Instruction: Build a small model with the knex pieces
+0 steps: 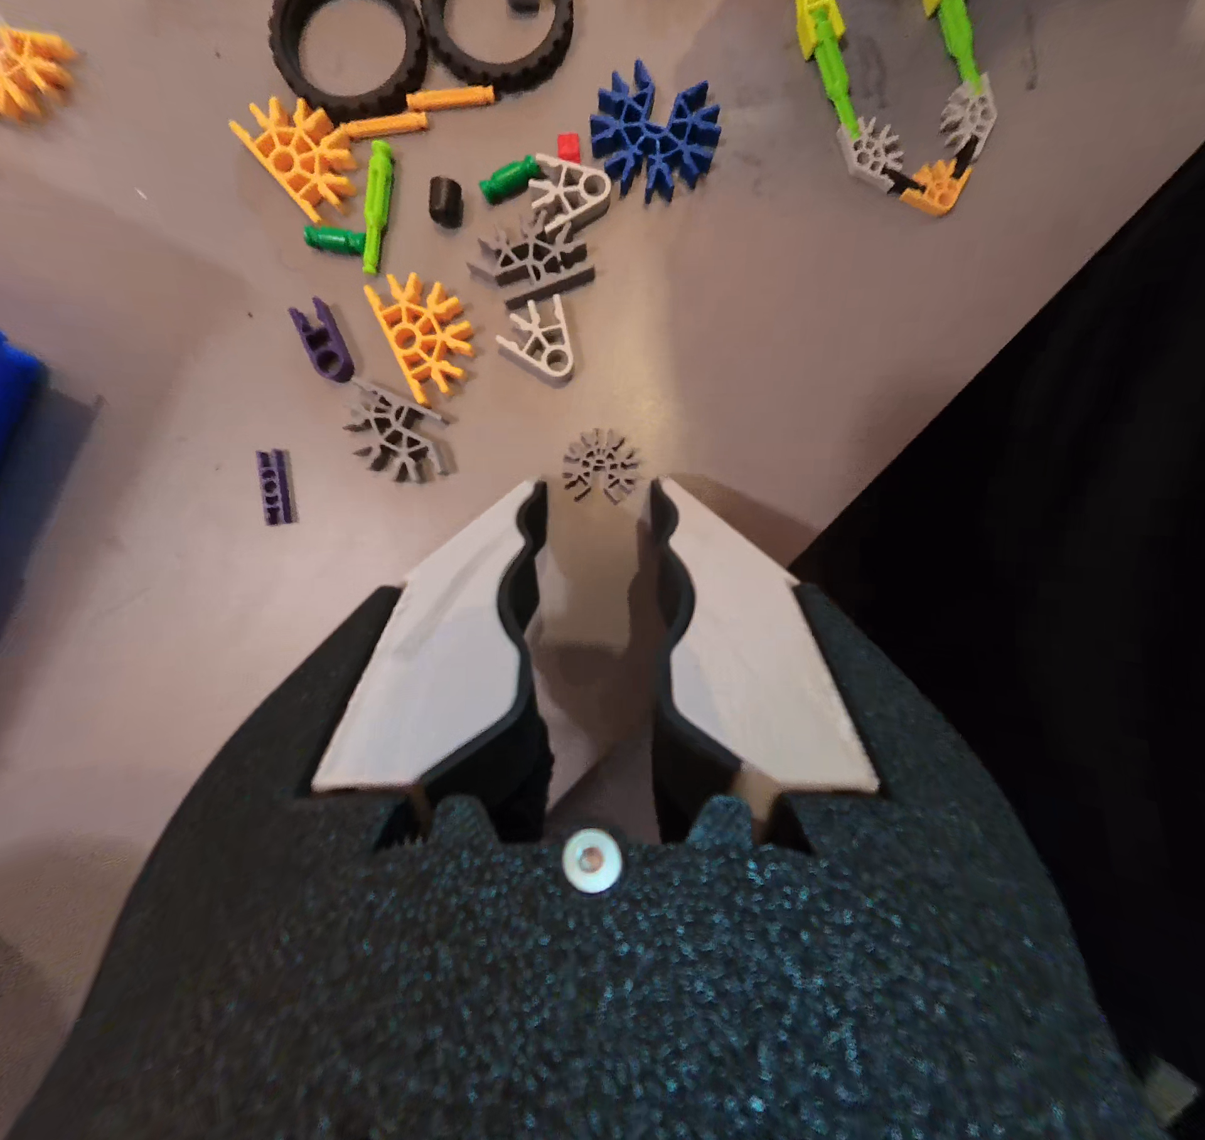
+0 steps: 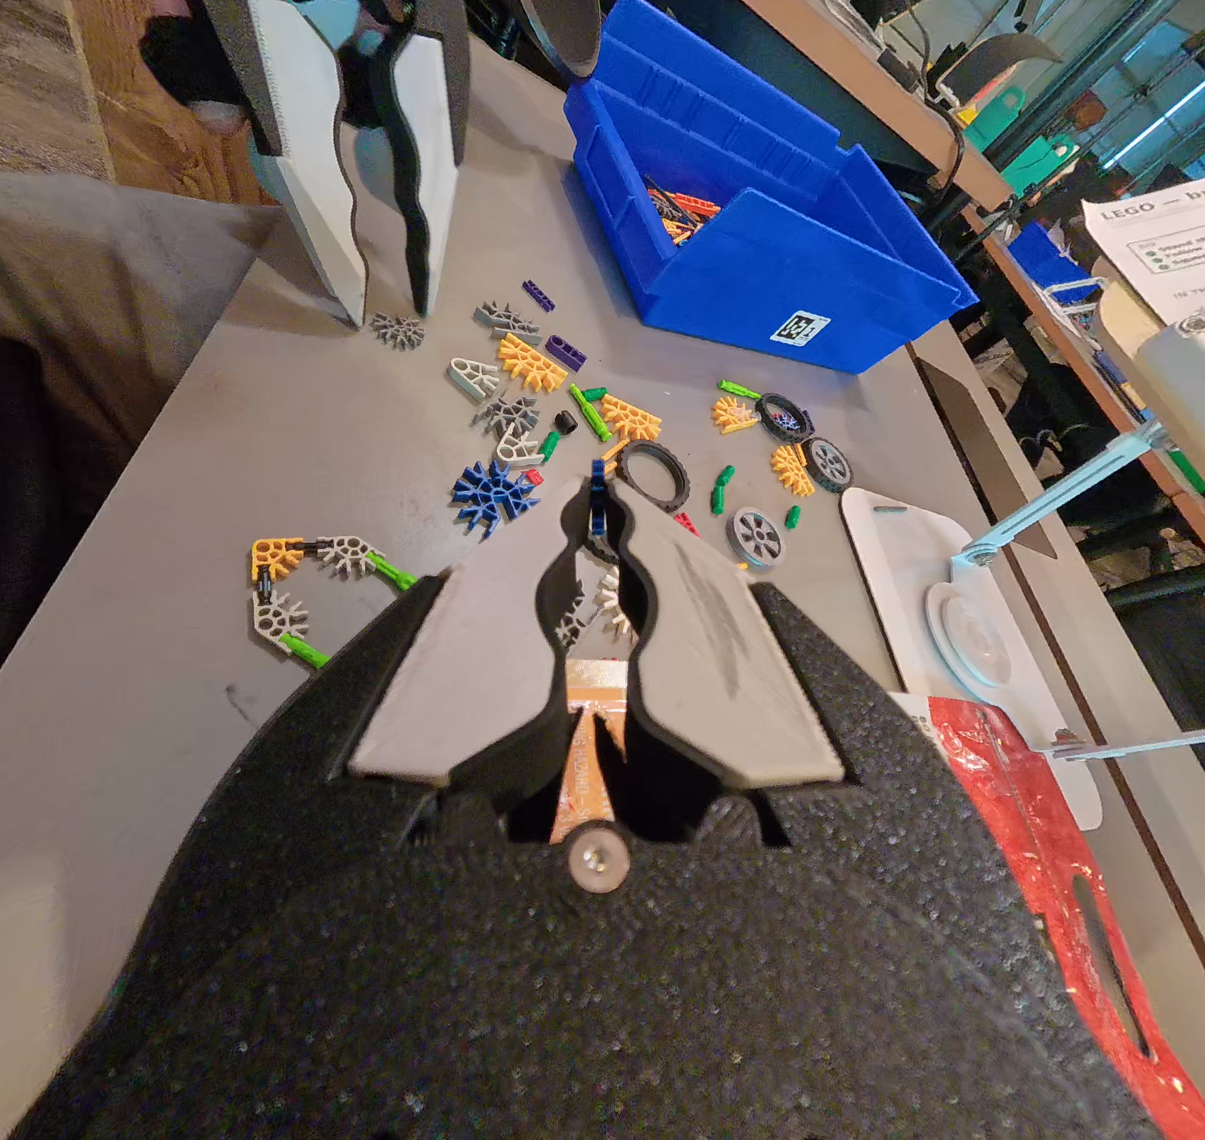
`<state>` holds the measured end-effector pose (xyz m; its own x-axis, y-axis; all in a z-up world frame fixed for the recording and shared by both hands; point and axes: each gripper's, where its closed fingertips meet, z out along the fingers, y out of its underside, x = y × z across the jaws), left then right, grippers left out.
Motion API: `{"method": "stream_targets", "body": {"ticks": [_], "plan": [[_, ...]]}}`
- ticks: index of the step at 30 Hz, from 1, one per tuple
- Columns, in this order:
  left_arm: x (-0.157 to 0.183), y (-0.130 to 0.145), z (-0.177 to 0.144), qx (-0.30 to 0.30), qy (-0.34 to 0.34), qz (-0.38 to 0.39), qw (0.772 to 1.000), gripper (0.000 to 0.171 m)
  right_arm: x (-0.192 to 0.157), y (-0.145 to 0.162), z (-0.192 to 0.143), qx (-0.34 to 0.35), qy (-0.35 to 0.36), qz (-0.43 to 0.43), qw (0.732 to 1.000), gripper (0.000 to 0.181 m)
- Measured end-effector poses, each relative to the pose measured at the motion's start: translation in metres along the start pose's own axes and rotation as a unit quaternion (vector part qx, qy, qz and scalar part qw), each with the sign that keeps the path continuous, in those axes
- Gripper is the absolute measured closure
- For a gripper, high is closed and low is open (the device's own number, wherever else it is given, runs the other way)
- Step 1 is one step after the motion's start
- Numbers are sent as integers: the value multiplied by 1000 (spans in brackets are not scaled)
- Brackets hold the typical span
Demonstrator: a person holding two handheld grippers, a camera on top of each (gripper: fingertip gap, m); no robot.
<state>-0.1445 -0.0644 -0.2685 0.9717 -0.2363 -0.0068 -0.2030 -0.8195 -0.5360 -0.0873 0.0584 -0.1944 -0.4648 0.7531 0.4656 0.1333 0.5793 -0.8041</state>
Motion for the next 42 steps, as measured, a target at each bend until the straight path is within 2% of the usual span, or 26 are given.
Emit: {"method": "stream_targets", "body": {"ticks": [4,8,13,18,26,30,34,38,42], "plan": [[14,1,-1,16,-1,-24,1000,131,-1,0,1,2,-6,7,1000,179],[33,-7,2,37,19,-23,999,132,-4,0,2,1,-15,12,1000,179],[19,-13,-3,58,-20,-20,998,130,-5,0,1,0,-18,14,1000,179],[23,-10,4,25,-32,56,998,131,-6,0,1,-3,-22,11,1000,179],[44,-19,12,40,3,52,998,143,-6,-2,-1,5,-29,25,999,179],[42,-19,12,41,1,45,998,143,-1,-8,-6,34,-52,102,993,179],[44,-20,12,48,2,42,998,141,11,-11,-14,73,-82,203,973,179],[44,-23,14,58,-6,56,997,141,13,-17,-20,101,-103,237,961,179],[43,-26,15,61,-6,68,996,139,24,-18,-26,132,-131,330,926,179]]}}
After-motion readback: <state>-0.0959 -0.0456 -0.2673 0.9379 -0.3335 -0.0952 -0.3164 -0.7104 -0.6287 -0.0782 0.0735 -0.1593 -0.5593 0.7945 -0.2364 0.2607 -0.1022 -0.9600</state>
